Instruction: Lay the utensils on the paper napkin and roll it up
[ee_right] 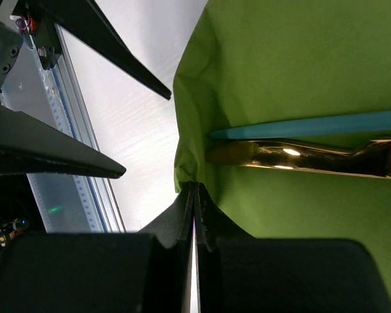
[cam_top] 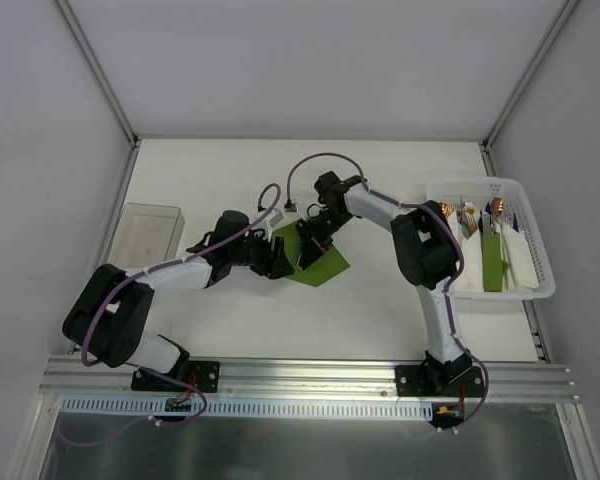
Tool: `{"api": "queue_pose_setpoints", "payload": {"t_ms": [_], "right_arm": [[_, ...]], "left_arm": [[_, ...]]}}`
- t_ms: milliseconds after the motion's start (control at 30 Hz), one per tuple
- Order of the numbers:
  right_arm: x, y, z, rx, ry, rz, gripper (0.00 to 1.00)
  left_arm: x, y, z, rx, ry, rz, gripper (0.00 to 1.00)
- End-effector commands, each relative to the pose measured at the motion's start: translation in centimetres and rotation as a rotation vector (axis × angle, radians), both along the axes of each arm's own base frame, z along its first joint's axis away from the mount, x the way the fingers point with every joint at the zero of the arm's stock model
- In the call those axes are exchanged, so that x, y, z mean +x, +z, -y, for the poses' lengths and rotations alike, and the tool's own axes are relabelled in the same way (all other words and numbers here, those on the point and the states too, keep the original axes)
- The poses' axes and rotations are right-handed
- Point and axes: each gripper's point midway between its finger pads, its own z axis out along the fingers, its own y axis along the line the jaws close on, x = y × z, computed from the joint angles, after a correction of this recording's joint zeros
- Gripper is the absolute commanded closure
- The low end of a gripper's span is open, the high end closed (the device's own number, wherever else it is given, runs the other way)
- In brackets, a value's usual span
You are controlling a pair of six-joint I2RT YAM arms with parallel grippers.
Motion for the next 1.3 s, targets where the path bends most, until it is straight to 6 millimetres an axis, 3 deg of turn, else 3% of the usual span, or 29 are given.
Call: {"api": "queue_pose_setpoints", "payload": {"t_ms": [0,333,600,1267], "right_arm": [[-0.1,1.4,-0.6,0.033,0.017,-0.019,1.0],[-0.1,1.0,-0.5,0.023,0.019,-0.046,1.0],[-0.1,0.8,-0.6,0.019,0.015,-0.054,1.0],[0.1,1.1,-0.6,0.018,0.017,-0.053,1.0]], "left_arm": [[1.4,2.5,0.3,0.032,-0.083,0.188,0.47],[2.3,3.7,0.6,0.159,-0.265,0.385,0.49],[0.7,3.5,1.1,0.141,-0.414,0.424,0.48],[1.1,2.0,3.1,0.167,-0.558,0.442,0.55]]}}
